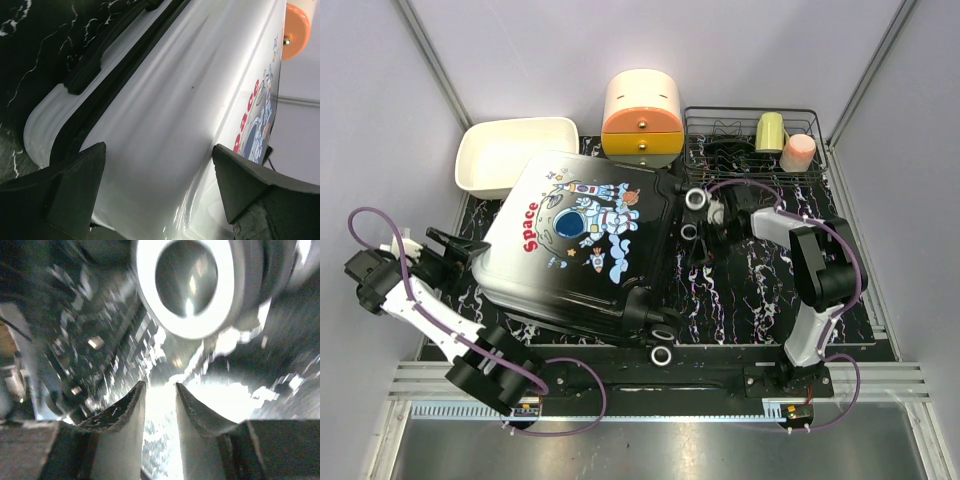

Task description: Open, take out, and arrange the luggage

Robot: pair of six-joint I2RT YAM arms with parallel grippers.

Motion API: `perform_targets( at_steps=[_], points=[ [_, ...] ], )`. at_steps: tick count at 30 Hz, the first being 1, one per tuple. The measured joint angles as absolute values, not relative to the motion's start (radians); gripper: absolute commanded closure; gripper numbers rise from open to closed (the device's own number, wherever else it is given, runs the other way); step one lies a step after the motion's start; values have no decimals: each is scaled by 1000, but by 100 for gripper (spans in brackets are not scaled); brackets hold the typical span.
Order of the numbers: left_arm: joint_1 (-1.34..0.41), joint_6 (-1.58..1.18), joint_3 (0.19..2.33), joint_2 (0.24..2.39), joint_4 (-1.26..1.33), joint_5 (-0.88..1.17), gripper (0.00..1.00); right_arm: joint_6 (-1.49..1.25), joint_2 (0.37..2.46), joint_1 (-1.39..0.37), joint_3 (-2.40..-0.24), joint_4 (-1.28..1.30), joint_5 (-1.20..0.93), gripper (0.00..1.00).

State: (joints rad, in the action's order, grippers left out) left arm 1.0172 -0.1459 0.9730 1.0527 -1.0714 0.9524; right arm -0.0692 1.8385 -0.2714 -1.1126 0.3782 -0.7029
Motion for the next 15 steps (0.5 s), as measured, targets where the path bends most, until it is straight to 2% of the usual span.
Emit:
perform_targets(
  at_steps=[2, 4, 10, 12, 14, 15],
  points=[
    [986, -169, 973, 1072, -1029, 960, 9, -67, 1844, -274, -1058, 453, -699, 55],
    [944, -205, 973, 1089, -982, 959, 10, -65, 1844, -275, -1039, 503, -699, 44],
    [778, -289, 993, 1143, -821, 929, 8, -62, 1743, -241, -1039, 526, -727, 26],
    [757, -302, 1020, 1172, -812, 929, 6, -52, 1678, -202, -1040, 535, -746, 15],
    [749, -305, 1069, 1211, -833, 931, 3, -34, 1614, -163, -1045, 543, -755, 0],
    [748, -301, 1098, 1229, -847, 932, 2, -9, 1579, -142, -1052, 553, -754, 0]
  ],
)
